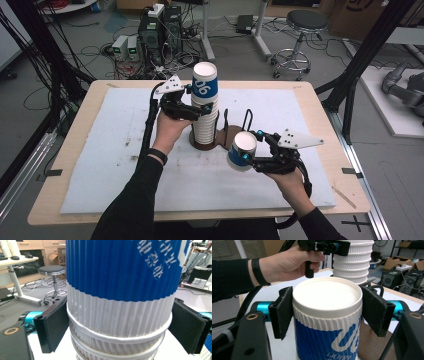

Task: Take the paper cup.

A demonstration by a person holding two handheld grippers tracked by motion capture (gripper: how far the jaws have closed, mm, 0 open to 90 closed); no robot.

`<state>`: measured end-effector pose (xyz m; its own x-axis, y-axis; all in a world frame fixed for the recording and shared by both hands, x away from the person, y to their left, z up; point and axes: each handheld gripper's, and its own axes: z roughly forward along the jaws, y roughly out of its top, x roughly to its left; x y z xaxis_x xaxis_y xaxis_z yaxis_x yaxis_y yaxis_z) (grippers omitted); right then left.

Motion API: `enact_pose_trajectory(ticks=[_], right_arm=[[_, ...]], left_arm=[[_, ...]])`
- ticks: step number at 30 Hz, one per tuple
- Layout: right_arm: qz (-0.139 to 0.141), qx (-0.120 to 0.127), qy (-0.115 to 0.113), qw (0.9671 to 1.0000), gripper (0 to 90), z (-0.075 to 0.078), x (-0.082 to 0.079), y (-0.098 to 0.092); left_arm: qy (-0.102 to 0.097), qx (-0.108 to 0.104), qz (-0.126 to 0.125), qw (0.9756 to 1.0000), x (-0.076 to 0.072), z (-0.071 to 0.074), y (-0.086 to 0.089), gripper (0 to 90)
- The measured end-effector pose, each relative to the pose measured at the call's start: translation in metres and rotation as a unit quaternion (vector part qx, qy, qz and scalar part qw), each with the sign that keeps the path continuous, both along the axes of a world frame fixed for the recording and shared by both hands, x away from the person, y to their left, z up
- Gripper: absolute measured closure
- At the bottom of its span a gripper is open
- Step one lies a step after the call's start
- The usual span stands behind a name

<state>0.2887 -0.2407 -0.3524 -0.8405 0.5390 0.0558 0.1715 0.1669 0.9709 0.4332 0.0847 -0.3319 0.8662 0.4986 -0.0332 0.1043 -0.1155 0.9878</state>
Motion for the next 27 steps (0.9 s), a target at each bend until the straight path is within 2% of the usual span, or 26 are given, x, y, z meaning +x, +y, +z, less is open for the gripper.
enact_pose_trajectory(ticks=[4,6,7,9,14,18,20,22,27], right_arm=[[0.000,0.000,-0.001,1.0000,30.5,0.000,0.000,-0.001],[0.001,-0.003,-0.002,1.0000,30.5,0.000,0.000,-0.002],[0.001,-0.002,-0.001,1.0000,30.5,-0.001,0.001,-0.002],[0.000,-0.002,0.000,1.0000,30.5,-0.001,0.001,-0.002],[0.003,0.000,0.002,1.0000,30.5,-0.001,0.001,-0.003],[0.004,0.010,0.001,0.9999,30.5,0.000,0.001,-0.006],[0.003,0.011,0.003,0.9999,30.5,0.000,0.002,-0.007],[0.003,0.010,0.003,0.9999,30.5,0.000,0.002,-0.008],[0.001,0.010,0.005,0.9999,30.5,-0.001,0.003,-0.009]], left_arm=[[-0.002,0.003,0.001,1.0000,0.000,0.001,0.000,10.6],[-0.004,0.013,0.009,0.9999,-0.002,0.002,0.000,10.5],[-0.005,0.029,0.015,0.9995,-0.004,0.004,-0.001,9.5],[-0.002,0.034,0.018,0.9992,-0.005,0.004,-0.001,9.5],[-0.002,0.032,0.022,0.9992,-0.009,0.005,0.005,9.4],[0.005,0.036,0.031,0.9989,-0.015,0.007,0.011,9.5],[0.002,0.040,0.042,0.9983,-0.020,0.008,0.014,9.4],[0.003,0.038,0.042,0.9984,-0.024,0.007,0.018,9.4],[-0.007,0.054,0.070,0.9960,-0.043,0.002,0.031,9.5]])
